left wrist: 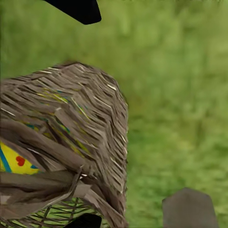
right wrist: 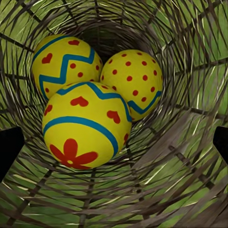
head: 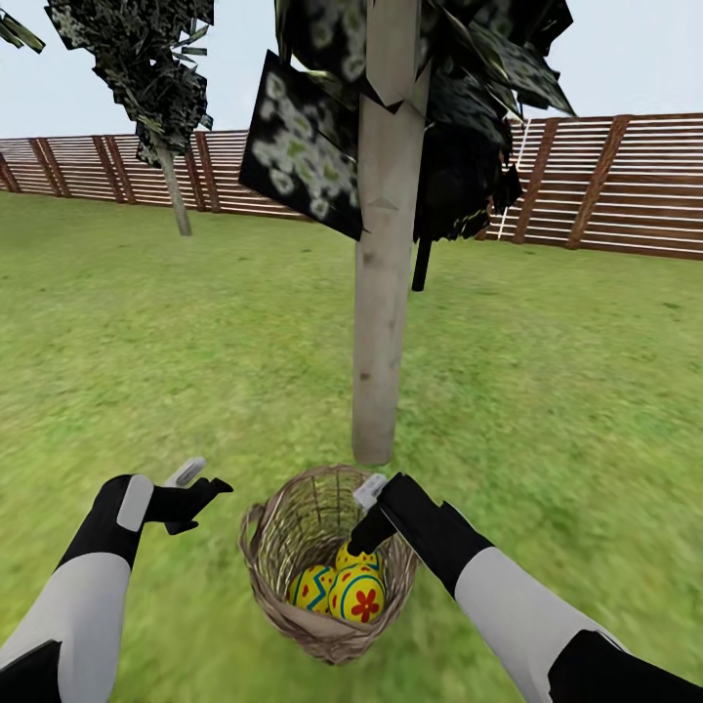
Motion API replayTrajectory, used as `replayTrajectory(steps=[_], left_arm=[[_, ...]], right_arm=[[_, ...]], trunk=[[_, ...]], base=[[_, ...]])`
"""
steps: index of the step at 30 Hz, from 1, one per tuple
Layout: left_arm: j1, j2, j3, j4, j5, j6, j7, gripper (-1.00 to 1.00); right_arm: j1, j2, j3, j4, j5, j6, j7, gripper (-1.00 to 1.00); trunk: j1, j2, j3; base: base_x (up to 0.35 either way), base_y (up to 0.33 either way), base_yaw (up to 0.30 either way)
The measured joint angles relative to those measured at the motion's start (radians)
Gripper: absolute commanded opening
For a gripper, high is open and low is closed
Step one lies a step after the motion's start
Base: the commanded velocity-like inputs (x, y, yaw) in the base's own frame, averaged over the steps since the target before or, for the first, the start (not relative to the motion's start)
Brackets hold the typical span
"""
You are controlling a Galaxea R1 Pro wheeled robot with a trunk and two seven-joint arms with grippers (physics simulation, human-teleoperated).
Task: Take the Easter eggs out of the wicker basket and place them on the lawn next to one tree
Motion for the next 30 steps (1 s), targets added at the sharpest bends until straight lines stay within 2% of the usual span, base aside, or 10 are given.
replayTrajectory(steps=[15, 30], left_arm=[[0.0, 0.0, 0.0, 0.0, 0.0, 0.0, 0.0, 1.0], [0.0, 0.0, 0.0, 0.001, 0.0, 0.0, 0.0, 1.0]], right_arm=[[-0.016, 0.002, 0.0, -0.005, 0.0, 0.0, -0.001, 1.0], [-0.023, 0.014, 0.0, -0.005, -0.003, -0.002, 0.006, 1.0]], trunk=[[0.058, -0.105, -0.047], [0.064, -0.109, -0.105]], base=[[0.0, 0.0, 0.0], [0.0, 0.0, 0.0]])
